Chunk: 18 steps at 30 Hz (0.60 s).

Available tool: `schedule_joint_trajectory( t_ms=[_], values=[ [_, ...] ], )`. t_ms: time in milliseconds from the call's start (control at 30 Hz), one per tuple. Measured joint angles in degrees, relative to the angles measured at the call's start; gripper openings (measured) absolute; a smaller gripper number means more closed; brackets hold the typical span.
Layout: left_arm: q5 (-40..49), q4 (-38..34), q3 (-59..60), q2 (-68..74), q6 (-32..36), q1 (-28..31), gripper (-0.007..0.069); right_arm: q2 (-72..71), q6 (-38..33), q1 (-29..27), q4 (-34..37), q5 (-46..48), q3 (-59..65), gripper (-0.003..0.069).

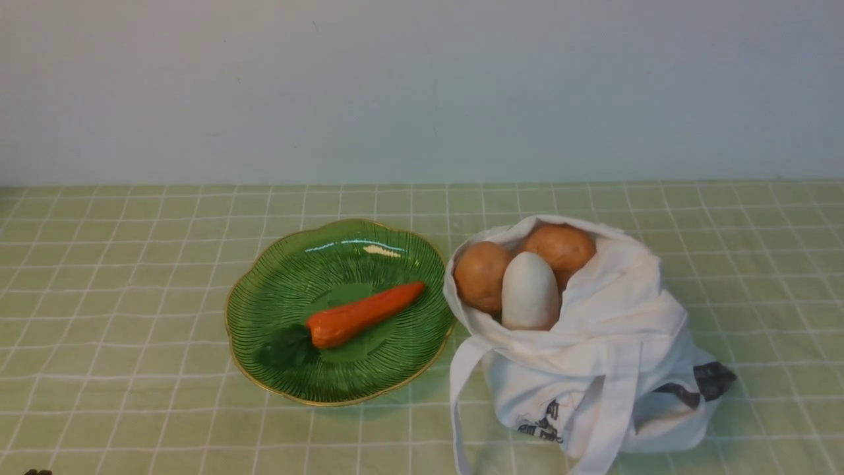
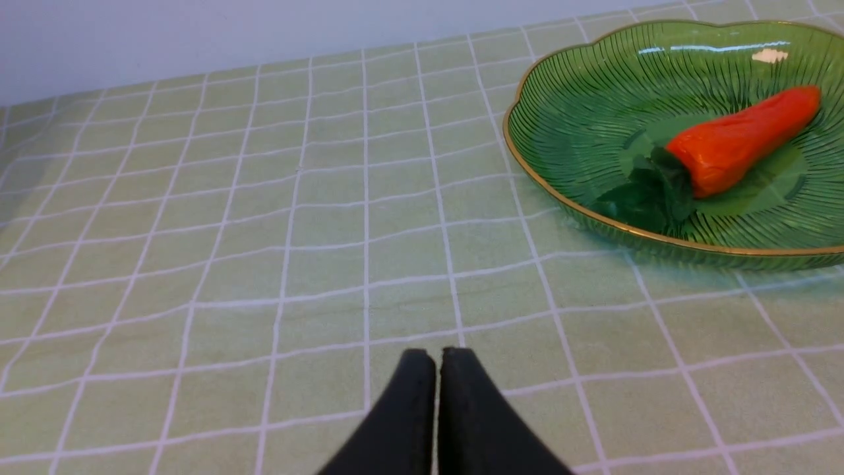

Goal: Take vegetables from bag on green coffee tablecloth place on plate.
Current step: 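Reach into the cloth bag and grasp a vegetable inside it with the right gripper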

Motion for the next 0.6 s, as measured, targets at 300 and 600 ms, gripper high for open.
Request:
schedule_joint_trajectory(
  t_ms=[300,600],
  values=[
    [0.0,0.0,0.0,0.0,0.0,0.0,-0.0005,24.7,-10.7,16.6,4.1,4.9,-18.0,-0.0011],
    [0.0,0.0,0.0,0.0,0.0,0.0,-0.0005,40.3,-3.1,28.4,1.0,3.2,-27.2,0.0020]
  ],
)
